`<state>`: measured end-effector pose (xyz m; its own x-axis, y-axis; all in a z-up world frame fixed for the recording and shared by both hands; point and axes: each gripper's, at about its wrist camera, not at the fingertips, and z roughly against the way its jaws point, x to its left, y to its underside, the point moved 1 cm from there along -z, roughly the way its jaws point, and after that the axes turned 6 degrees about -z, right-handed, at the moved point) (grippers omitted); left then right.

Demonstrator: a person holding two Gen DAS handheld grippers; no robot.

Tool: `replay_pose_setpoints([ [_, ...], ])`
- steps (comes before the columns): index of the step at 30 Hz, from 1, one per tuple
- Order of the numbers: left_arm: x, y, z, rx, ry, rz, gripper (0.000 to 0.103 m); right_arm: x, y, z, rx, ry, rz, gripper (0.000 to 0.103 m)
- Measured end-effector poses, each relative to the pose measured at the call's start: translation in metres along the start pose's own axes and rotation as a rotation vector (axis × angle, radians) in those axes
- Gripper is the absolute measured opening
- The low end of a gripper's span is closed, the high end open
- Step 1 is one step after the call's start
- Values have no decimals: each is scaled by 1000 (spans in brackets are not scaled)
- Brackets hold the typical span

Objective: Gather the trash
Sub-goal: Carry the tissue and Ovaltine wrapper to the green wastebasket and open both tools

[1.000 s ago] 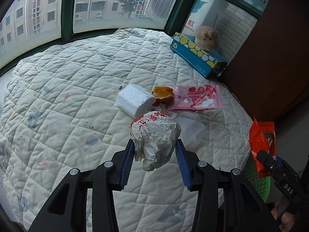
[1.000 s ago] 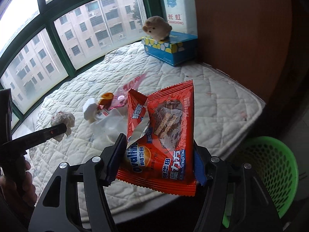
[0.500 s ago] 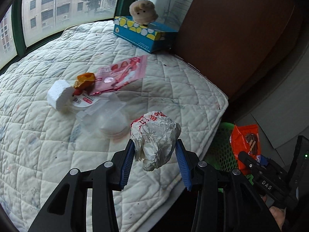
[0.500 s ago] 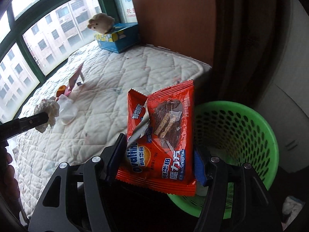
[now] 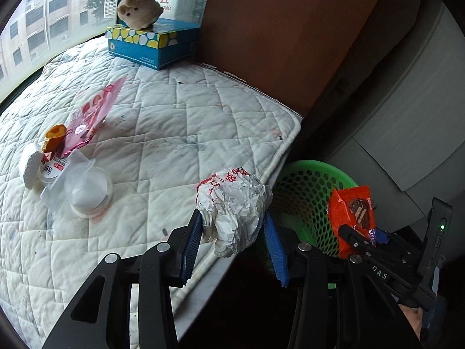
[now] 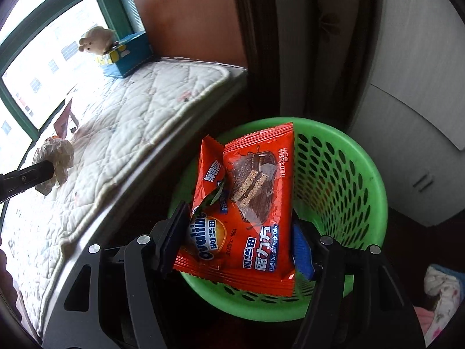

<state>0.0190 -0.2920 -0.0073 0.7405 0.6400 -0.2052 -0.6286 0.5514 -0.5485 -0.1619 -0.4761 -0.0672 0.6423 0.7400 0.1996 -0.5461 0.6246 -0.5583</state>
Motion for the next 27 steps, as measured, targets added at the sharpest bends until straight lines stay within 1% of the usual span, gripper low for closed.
replay_pose_setpoints([
  [4,-17,-4,-10,16,20,-29,42,-11,1,1,-1,20,-13,71],
  [7,-30,-7,-16,25,36,-51,42,-20,2,2,-1,29,-22,78],
  [14,-59,-14,-37,54,79,-81,43,-34,1,13,-30,47,-39,80],
  [20,-83,-15,-52,82,97,-124,45,-47,0,24,-61,52,-65,82],
  [26,-98,-11,-62,106,116,-147,48,-59,0,34,-82,49,-97,82],
  [27,-100,-10,-64,109,119,-151,51,-61,0,35,-83,48,-101,82],
])
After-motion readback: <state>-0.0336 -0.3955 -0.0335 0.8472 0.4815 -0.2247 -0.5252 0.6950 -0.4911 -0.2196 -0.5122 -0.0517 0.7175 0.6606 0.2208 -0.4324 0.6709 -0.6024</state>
